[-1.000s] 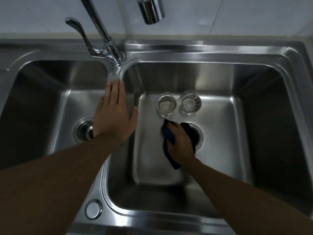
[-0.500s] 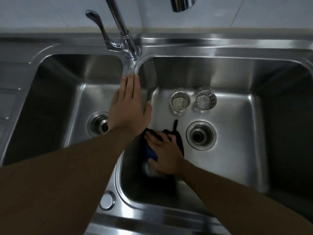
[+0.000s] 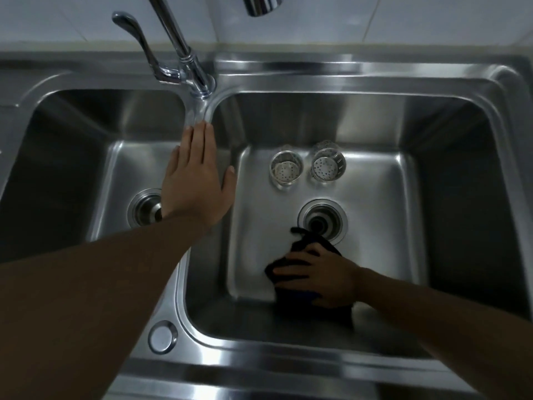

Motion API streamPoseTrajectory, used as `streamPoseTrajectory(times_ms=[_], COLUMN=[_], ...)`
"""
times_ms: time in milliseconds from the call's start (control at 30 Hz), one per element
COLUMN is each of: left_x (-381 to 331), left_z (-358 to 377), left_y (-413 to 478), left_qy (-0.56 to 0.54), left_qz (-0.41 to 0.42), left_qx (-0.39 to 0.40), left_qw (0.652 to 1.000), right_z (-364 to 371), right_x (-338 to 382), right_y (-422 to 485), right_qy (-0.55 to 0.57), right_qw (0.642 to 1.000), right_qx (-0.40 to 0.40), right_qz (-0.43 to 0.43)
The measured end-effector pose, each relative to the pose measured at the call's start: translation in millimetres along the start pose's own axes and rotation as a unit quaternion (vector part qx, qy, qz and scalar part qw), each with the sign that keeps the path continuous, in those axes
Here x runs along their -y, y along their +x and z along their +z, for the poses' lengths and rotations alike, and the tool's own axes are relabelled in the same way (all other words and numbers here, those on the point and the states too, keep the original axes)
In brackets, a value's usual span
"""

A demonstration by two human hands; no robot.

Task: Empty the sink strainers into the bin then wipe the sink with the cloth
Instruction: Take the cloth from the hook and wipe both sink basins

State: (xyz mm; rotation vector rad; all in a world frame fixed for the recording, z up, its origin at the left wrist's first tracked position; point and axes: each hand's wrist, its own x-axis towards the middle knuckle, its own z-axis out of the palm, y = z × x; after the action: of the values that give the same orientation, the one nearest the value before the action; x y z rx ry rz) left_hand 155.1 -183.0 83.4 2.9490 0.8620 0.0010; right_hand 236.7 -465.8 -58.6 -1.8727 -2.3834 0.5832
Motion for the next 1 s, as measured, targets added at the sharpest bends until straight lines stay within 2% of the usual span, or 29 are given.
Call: streamPoseTrajectory(times_ms=[67,133,200,233,267,300,367,400,433,500,533,600,733,833,900,1000], left_x=[0.1,0.9,1.0,1.0,1.1,1.2,0.9,0.3,-0.5,-1.3,-0.9,-0.3,0.1,-0.6,-0.2,0.8], left_z=[0.2,1.8,3.8,4.0,4.0,3.7,3.2,2.7,2.3,2.6,2.8,2.6,1.1,1.3,1.7,2.8], left_y=[0.9,1.2,1.8,1.9,1.9,1.7,1.2,1.3,1.2,1.3,1.5,1.5,1.1,0.2,0.6,1.9], left_qy=[0.001,0.004,0.003,0.002,0.002,0.004,0.005,0.003,0.001,-0.001,-0.002,-0.006,-0.010,-0.005,0.003,0.002], left_qz=[0.002,0.003,0.004,0.005,0.005,0.006,0.008,0.009,0.010,0.012,0.012,0.011,0.016,0.018,0.020,0.021], left_qx=[-0.001,-0.001,-0.006,-0.009,-0.012,-0.015,-0.018,-0.019,-0.020,-0.025,-0.025,-0.021,-0.026,-0.028,-0.027,-0.022], left_qw=[1.000,1.000,1.000,1.000,1.000,1.000,1.000,1.000,1.000,1.000,1.000,1.000,0.999,0.999,0.999,1.000], right_z=[0.0,-3.3,-10.5,-12.2,-12.4,-10.2,-5.0,-4.8,-6.5,-13.0,-17.2,-22.0,-22.1,-31.0,-40.9,-43.9], right_x=[-11.8,-22.9,-26.1,-23.8,-20.1,-15.2,-10.0,-11.3,-13.7,-19.9,-22.5,-22.9,-3.6,5.6,10.0,27.9], right_y=[-28.1,-47.6,-55.1,-55.4,-56.3,-59.6,-73.1,-80.8,-87.5,-97.6,-102.9,-112.7,-117.9,-96.6,-64.0,-0.9], right_qy=[-0.030,-0.058,-0.055,-0.050,-0.044,-0.044,-0.052,-0.057,-0.056,-0.064,-0.074,-0.061,0.121,0.193,0.239,0.301], right_qw=[0.999,0.984,0.947,0.933,0.937,0.957,0.991,0.994,0.990,0.954,0.929,0.904,0.894,0.906,0.920,0.931], right_qx=[-0.022,-0.049,-0.051,-0.053,-0.049,-0.031,0.020,0.030,0.028,0.002,0.022,0.096,0.182,0.217,0.202,0.135], right_qz=[0.034,0.163,0.313,0.351,0.342,0.286,0.121,0.092,0.127,0.293,0.363,0.411,0.392,0.308,0.235,0.159])
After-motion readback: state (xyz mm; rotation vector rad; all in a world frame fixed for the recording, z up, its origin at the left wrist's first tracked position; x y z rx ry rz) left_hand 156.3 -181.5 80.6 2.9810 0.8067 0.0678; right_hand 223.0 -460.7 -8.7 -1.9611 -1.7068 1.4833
